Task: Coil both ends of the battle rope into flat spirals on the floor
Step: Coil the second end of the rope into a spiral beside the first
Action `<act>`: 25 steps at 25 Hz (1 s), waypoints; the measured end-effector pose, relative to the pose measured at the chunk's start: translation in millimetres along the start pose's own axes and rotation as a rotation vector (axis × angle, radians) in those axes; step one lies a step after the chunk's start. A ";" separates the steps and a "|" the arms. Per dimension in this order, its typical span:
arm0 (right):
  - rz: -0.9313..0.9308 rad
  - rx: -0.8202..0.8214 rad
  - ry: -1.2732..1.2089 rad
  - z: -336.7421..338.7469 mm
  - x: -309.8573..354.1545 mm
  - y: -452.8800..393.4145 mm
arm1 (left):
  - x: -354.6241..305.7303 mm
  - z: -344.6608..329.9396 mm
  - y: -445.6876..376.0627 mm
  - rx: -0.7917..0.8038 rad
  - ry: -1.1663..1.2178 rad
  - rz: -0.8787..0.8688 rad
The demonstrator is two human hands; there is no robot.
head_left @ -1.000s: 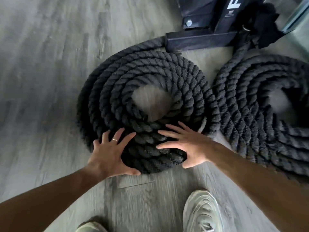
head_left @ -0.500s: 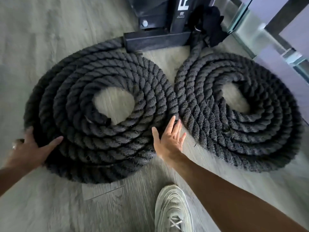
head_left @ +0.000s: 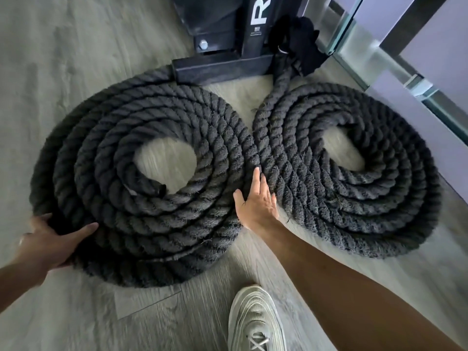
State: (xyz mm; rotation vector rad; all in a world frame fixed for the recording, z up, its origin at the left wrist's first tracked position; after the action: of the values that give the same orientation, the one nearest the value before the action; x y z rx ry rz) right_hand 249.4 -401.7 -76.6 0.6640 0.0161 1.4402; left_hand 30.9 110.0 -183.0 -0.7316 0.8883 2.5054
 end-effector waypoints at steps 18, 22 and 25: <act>0.002 -0.170 0.482 66.5 -144.4 -18.4 | -248.6 -193.9 202.9 0.299 -0.956 -0.608; -0.006 -0.166 0.495 69.4 -144.4 -20.8 | -250.4 -194.6 212.5 0.300 -0.973 -0.626; -0.015 -0.170 0.511 66.8 -142.8 -20.7 | -254.1 -192.0 214.0 0.288 -0.945 -0.656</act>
State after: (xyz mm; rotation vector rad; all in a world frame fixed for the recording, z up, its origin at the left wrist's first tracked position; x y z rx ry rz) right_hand 271.4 -559.0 -84.3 0.1450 0.2933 1.5445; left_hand 189.8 -217.8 -62.3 0.2525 0.5023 1.7398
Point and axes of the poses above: each hand's wrist, its own y-axis away from the middle knuckle, its own z-axis out of the back of the hand, x = y × z, the point moved 7 cm from there along -y, towards the middle knuckle, and after that the axes turned 5 degrees about -z, right-handed, at the moved point
